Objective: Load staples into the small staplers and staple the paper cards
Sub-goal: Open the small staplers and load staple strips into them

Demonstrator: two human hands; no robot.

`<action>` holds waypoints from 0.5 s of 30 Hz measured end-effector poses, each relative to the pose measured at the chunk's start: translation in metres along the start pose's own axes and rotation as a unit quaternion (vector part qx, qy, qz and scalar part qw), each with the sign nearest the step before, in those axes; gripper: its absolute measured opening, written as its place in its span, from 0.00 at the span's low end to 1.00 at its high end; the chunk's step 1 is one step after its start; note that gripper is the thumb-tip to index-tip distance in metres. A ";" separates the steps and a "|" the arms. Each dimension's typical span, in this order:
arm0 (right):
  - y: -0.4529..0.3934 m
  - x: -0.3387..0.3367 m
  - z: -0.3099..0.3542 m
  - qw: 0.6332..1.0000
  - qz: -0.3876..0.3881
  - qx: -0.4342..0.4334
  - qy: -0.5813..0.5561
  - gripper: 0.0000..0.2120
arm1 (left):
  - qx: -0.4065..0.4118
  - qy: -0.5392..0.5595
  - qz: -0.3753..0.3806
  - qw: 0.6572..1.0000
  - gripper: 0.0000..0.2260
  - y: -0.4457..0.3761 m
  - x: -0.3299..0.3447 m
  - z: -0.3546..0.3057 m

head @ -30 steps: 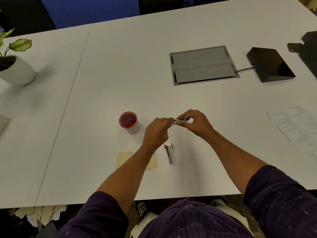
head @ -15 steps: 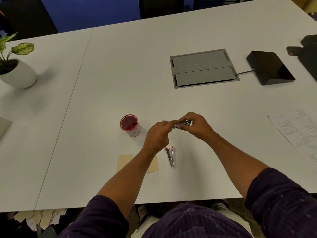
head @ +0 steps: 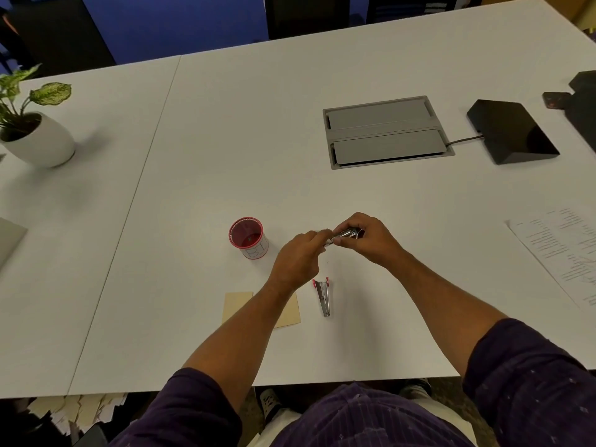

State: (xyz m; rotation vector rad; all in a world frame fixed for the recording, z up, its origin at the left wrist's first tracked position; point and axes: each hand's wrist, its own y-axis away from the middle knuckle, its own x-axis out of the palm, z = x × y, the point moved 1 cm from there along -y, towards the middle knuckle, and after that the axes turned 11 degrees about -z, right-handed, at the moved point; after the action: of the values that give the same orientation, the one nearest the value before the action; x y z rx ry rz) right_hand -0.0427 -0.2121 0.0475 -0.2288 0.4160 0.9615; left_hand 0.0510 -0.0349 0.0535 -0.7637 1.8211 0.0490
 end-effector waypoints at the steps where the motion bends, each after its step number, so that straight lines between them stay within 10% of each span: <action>1: 0.000 0.000 0.000 1.000 0.001 0.003 -0.003 0.08 | -0.009 0.001 0.001 1.000 0.16 0.000 0.000 0.001; 15: 0.010 0.003 -0.012 0.997 -0.013 0.067 -0.030 0.02 | -0.062 -0.005 0.033 0.998 0.09 0.001 0.004 -0.001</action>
State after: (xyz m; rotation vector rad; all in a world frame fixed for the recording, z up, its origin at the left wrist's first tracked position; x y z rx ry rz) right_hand -0.0523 -0.2090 0.0349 -0.0830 0.4197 0.9092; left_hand 0.0490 -0.0365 0.0505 -0.7889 1.8467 0.2088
